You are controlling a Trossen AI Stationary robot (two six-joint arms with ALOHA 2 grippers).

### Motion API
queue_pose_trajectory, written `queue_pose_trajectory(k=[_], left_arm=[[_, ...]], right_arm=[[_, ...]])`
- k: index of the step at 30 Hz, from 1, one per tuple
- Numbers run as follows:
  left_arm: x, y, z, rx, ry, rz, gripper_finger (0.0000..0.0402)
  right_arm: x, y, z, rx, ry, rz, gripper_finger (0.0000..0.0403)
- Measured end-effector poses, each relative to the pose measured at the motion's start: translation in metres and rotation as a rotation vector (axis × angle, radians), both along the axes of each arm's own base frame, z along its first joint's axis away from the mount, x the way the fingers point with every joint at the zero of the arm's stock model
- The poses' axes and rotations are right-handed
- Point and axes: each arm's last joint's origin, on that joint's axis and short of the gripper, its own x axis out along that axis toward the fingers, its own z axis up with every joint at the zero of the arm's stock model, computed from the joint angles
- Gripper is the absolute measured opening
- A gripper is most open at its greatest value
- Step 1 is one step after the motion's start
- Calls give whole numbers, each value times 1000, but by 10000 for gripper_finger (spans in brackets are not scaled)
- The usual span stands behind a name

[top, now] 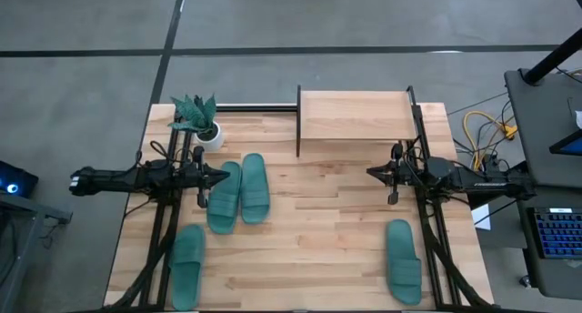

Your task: Pick and place slides into the shelf

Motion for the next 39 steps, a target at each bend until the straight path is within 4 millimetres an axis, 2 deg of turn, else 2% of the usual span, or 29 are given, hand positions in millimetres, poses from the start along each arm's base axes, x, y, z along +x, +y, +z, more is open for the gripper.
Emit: queue_pose_trajectory(k=[33, 39], left_arm=[[0, 0, 0, 1, -1, 0, 1], [0, 0, 2, -1, -35, -1, 1]], right_arm=[[0, 0, 0, -1, 0, 0, 18], [0, 0, 0, -160, 25, 10, 18]])
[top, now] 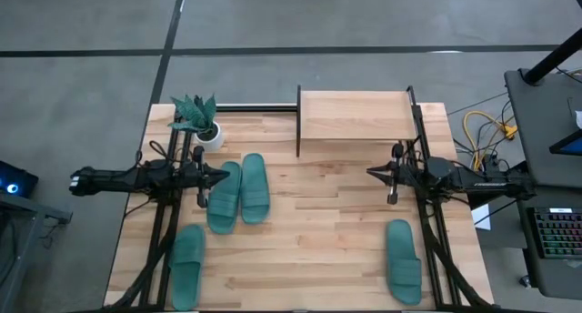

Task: Pick and place slides into the shelf
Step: Put the bottom right green slipper on the shelf

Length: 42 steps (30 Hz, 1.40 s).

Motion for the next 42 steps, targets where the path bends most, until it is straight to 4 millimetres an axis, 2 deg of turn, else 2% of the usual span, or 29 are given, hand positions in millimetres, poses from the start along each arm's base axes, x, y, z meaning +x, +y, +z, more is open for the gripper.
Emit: queue_pose_trajectory(k=[7, 13, 18, 22, 26, 30, 35, 39, 42], left_arm=[[0, 0, 1, -1, -10, 0, 1], [0, 0, 2, -1, -21, 0, 1], [1, 0, 8, -5, -109, -1, 1], [-1, -2, 23, 42, -261, -58, 4], [-2, -3, 37, 102, -404, -91, 24], [0, -3, 41, 126, -438, -92, 58], [8, -4, 44, 129, -385, -112, 121], [13, -4, 48, -24, -383, -135, 163], [14, -5, 50, -113, -399, -179, 178]], right_arm=[[0, 0, 1, -93, 8, 5, 18], [0, 0, 3, 90, -49, -4, 18], [-1, 1, 21, 90, -231, 22, 18], [-3, 5, 37, 38, -391, 180, 18], [-6, 4, 58, 32, -494, 163, 18], [0, 7, 77, -24, -457, 201, 35], [25, 12, 103, -7, -339, 274, 95], [51, 16, 126, 21, -150, 262, 143], [66, 17, 146, 76, -3, 195, 158]])
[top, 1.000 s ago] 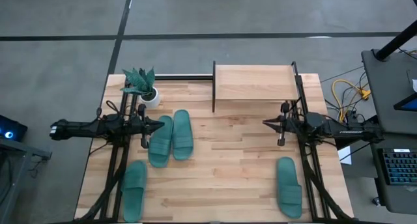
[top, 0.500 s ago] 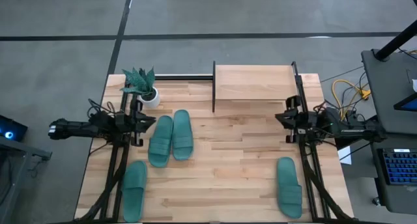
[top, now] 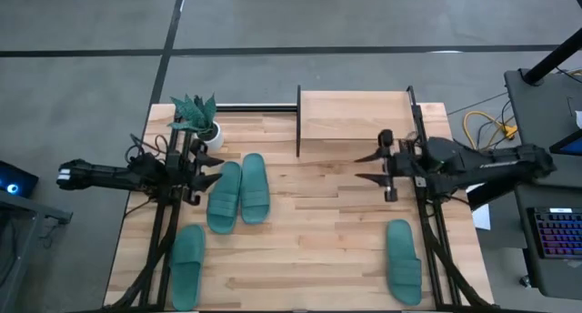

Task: Pick and place slides into the shelf
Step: Put the bottom right green slipper on the shelf

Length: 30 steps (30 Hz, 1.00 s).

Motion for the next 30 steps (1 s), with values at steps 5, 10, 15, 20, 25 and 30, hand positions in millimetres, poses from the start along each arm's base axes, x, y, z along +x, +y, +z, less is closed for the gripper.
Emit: queue_pose_trajectory(k=[5, 10, 15, 20, 25, 30], left_arm=[[0, -3, 0, 28, -5, -111, 182], [0, -5, 0, 47, -3, -173, 182], [0, -5, -8, 45, 21, -173, 183], [1, -5, -18, 44, 52, -173, 183], [1, -5, -18, 71, 43, -164, 183], [0, -5, -17, 72, 33, -162, 183]], right_arm=[[16, 9, 28, 64, 157, 3, 155], [22, 26, 51, 110, 314, 55, 143], [23, 42, 58, 176, 544, 70, 132], [31, 56, 52, 268, 696, 40, 125], [33, 66, 38, 384, 880, -50, 123], [32, 79, 18, 511, 1048, -171, 127]])
